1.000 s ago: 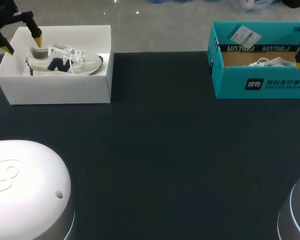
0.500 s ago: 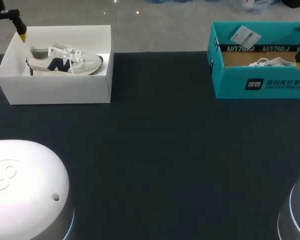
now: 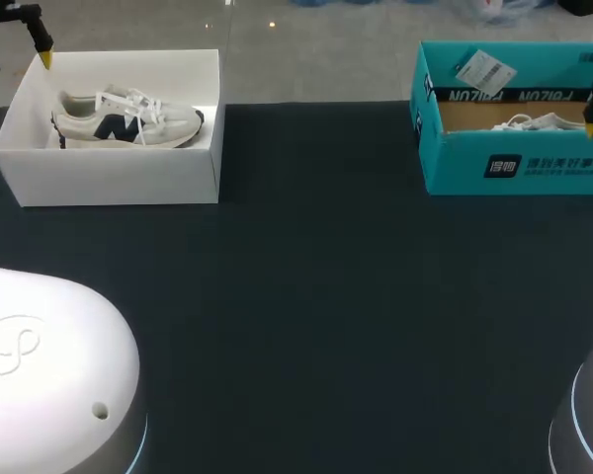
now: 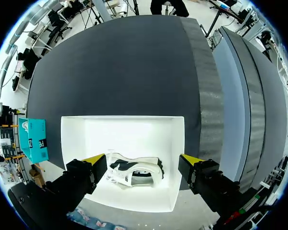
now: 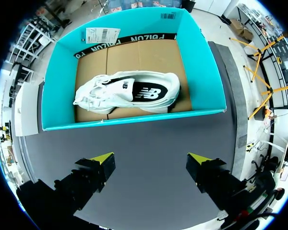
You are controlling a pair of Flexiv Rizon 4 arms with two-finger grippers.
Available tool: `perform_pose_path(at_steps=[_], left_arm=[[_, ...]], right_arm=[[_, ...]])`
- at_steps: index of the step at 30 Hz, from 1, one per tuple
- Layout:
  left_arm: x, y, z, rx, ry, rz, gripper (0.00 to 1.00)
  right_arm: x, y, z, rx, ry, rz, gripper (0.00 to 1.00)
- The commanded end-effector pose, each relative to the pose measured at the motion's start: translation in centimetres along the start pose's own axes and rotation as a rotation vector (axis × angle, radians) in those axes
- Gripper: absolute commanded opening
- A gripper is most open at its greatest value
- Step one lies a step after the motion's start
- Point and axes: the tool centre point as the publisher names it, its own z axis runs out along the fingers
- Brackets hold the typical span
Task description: Take the shoe out of the shoebox, open the shoe tongue, remove and reinsert the insole, then place the shoe into the shoebox
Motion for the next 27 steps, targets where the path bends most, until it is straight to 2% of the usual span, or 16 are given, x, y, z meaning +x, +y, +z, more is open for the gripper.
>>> perform_pose_path(at_steps=[1,11,12,14,18,27], left_arm=[[0.1,0.7,-0.2,0.06,0.003,0.001,1.0],[0.1,0.7,-0.2,0.06,0.003,0.001,1.0],[0.3,1.4,0.3,0.067,-0.03,-0.021,1.0],[0.8,2.4,1.1,-0.013,0.058,-0.009,1.0],[1.5,3.9,1.8,-0.078,0.049,-0.019,1.0],[1.5,5.9,3.5,-0.088,0.048,-0.032,1.0]], right_arm=[[0.0,-0.1,0.0,-0.002,0.0,0.001,1.0],[0.0,-0.1,0.0,-0.002,0.0,0.001,1.0],[0.0,-0.1,0.0,-0.002,0.0,0.001,1.0],[0.0,-0.1,0.0,-0.002,0.0,0.001,1.0],[0.0,-0.1,0.0,-0.002,0.0,0.001,1.0],[0.0,-0.1,0.0,-0.002,0.0,0.001,1.0]])
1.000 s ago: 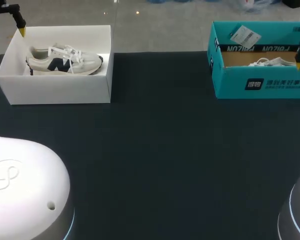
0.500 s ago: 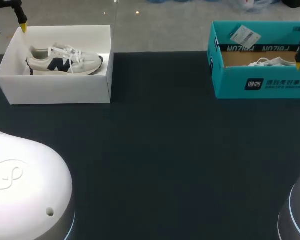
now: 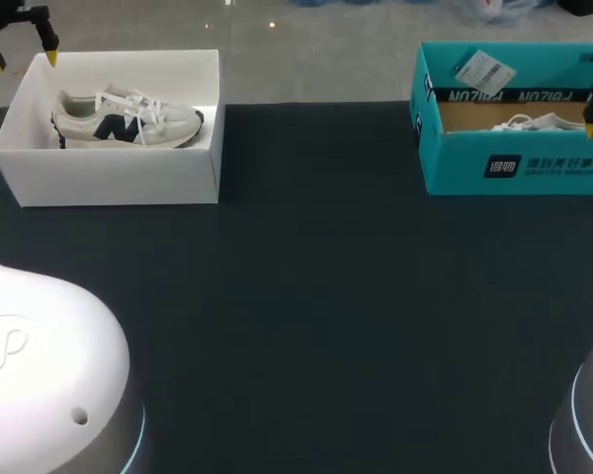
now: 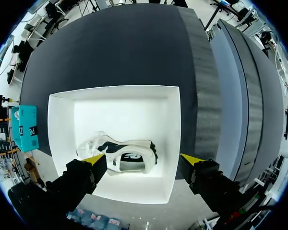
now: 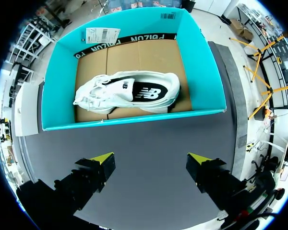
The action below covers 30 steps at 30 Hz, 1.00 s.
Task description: Take the shoe out of the shoebox, open the shoe tongue, remove and reinsert the insole, then place the shoe into the shoebox
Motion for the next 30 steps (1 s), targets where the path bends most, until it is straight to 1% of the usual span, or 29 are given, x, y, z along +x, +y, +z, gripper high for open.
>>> perform_pose_path(at_steps=[1,4,10,11,12,14,15,16,17,18,19,30], left_arm=[[-0.1,0.6,1.2,-0.008,0.01,-0.008,1.0],[-0.2,1.0,2.0,-0.004,-0.008,-0.003,1.0],[-0.3,1.9,3.9,-0.008,0.022,0.022,1.0],[-0.4,2.1,4.1,-0.006,0.018,0.014,0.87],[-0.4,2.3,4.3,-0.004,0.019,0.009,0.87],[-0.3,2.6,4.7,-0.005,0.023,0.008,0.8],[-0.3,2.8,4.9,-0.005,0.024,0.007,0.81],[-0.3,2.8,5.0,-0.003,0.029,0.007,0.87],[-0.4,2.9,5.1,0.001,0.035,0.004,0.97],[-0.7,2.9,4.9,0.021,-0.005,-0.012,1.0],[-0.8,2.8,4.6,0.047,-0.037,-0.033,1.0],[-0.8,2.8,4.6,0.047,-0.037,-0.033,1.0]], right_arm=[[0.0,-0.1,0.0,-0.002,0.001,0.001,1.0],[0.0,-0.1,0.0,-0.002,0.001,0.001,1.0],[0.0,-0.1,0.0,-0.002,0.001,0.001,1.0],[0.0,-0.1,0.0,-0.002,0.001,0.001,1.0],[0.0,-0.1,0.0,-0.002,0.001,0.001,1.0],[0.0,-0.1,0.0,-0.002,0.001,0.001,1.0],[0.0,-0.1,0.0,-0.002,0.001,0.001,1.0],[0.0,-0.1,0.0,-0.002,0.001,0.001,1.0],[0.0,-0.1,0.0,-0.002,0.001,0.001,1.0],[0.0,-0.1,0.0,-0.002,0.001,0.001,1.0],[0.0,-0.1,0.0,-0.002,0.001,0.001,1.0],[0.0,-0.1,0.0,-0.002,0.001,0.001,1.0]])
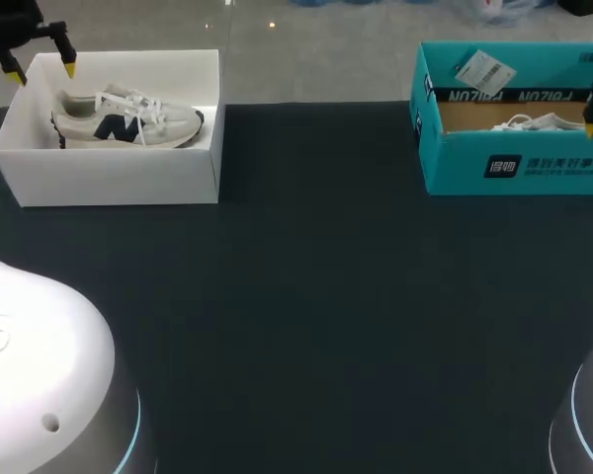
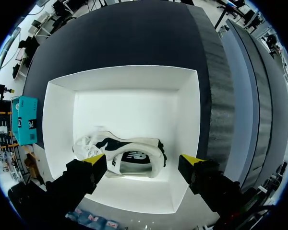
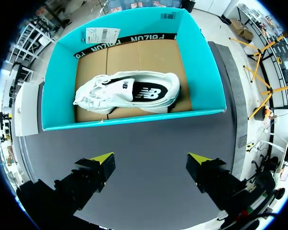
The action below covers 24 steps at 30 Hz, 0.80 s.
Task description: Take the shoe out of the shoebox, open the shoe tongue, remove and reinsert the insole, then place the shoe into the shoebox
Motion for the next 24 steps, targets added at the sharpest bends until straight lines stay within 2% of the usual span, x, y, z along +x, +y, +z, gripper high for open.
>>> perform_pose_path(at_steps=[1,5,11,13,20,23,24], left_arm=[[0.0,0.5,0.0,0.012,0.003,0.001,1.0],[0.0,0.5,0.0,0.012,0.003,0.001,1.0],[0.7,2.3,1.9,-0.053,0.026,0.071,1.0],[0.7,2.5,2.1,-0.023,-0.016,0.117,1.0],[1.1,3.5,2.8,-0.033,0.042,0.209,1.0],[1.0,3.6,3.0,-0.033,0.054,0.221,0.91],[1.0,3.8,3.2,-0.039,0.063,0.221,0.77]], right_arm=[[0.0,-0.1,0.0,-0.002,0.001,0.0,1.0],[0.0,-0.1,0.0,-0.002,0.001,0.0,1.0],[0.0,-0.1,0.0,-0.002,0.001,0.0,1.0],[0.0,-0.1,0.0,-0.002,0.001,0.0,1.0],[0.0,-0.1,0.0,-0.002,0.001,0.0,1.0],[0.0,-0.1,0.0,-0.002,0.001,0.0,1.0],[0.0,-0.1,0.0,-0.002,0.001,0.0,1.0]])
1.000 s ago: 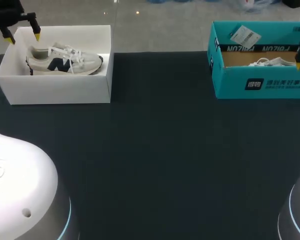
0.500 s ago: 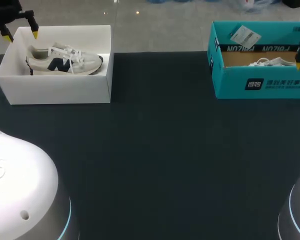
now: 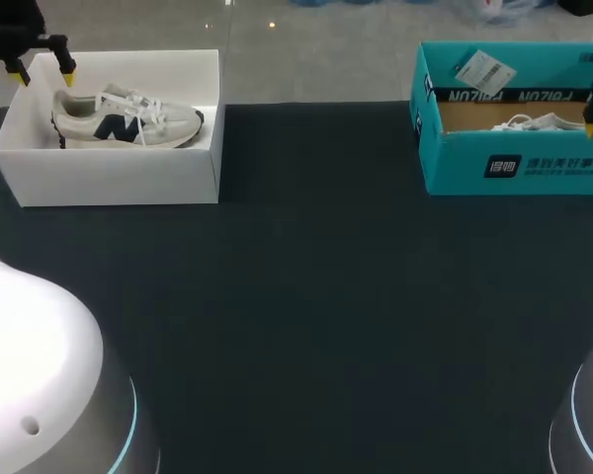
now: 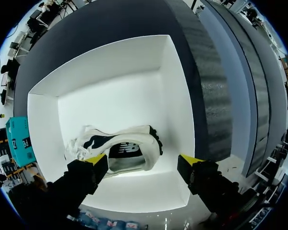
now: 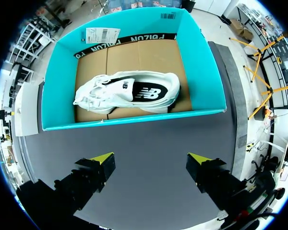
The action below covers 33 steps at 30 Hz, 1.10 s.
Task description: Take the shoe out of the shoebox, open the shoe tongue, remove and reinsert the insole, then place the shoe into the shoebox
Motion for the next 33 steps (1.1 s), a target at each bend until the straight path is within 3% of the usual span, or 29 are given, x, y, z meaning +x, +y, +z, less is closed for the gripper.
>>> perform_pose_path(at_steps=[1,2,5,11,19,33], left_arm=[[0.0,0.9,0.6,0.022,0.015,0.003,0.46],[-0.1,1.0,0.8,0.021,0.019,0.004,0.38],[-0.1,1.3,1.4,0.023,0.026,-0.011,0.45],[0.6,1.5,2.9,0.003,0.031,-0.062,0.47],[1.5,2.0,4.2,0.0,0.06,-0.086,0.37],[1.8,1.9,6.1,0.045,0.072,-0.094,0.4]], right_arm=[[0.0,-0.1,0.0,-0.002,0.001,0.0,1.0],[0.0,-0.1,0.0,-0.002,0.001,0.0,1.0],[0.0,-0.1,0.0,-0.002,0.001,0.0,1.0],[0.0,-0.1,0.0,-0.002,0.001,0.0,1.0],[0.0,-0.1,0.0,-0.002,0.001,0.0,1.0],[0.0,-0.1,0.0,-0.002,0.001,0.0,1.0]])
